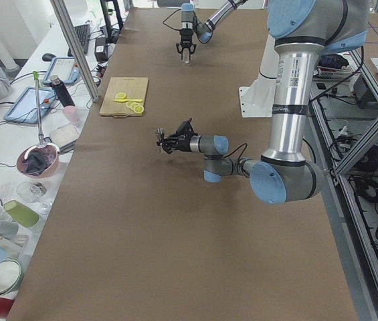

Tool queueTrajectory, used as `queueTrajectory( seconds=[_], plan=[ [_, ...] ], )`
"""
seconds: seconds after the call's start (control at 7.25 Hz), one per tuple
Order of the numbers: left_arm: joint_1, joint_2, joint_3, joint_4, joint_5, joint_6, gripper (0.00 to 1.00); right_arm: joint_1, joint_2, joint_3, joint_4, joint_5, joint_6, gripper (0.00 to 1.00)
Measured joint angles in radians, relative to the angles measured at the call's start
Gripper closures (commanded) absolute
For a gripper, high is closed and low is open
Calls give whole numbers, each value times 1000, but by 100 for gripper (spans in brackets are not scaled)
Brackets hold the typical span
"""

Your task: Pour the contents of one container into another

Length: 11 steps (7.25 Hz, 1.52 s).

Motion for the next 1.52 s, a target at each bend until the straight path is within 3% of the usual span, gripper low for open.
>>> queueTrajectory(
  seconds=[0.55, 0.97, 1.1, 1.24, 1.38, 1.52],
  plan=[
    [58, 82, 27, -24, 141, -234, 100, -32, 0, 19, 0, -21, 47, 100],
    [82, 84, 28, 14, 161, -260, 100, -55, 0, 24, 1, -49, 60, 100],
    [93, 82, 28, 19, 161, -261, 100, -63, 0, 24, 2, -60, 61, 85],
    [100, 81, 29, 22, 161, -262, 82, -67, 0, 24, 2, -65, 60, 43],
    [102, 80, 29, 22, 159, -262, 64, -69, 0, 23, 2, -67, 60, 10],
    [106, 80, 29, 22, 159, -262, 36, -70, 1, 23, 1, -67, 60, 0]
  ],
)
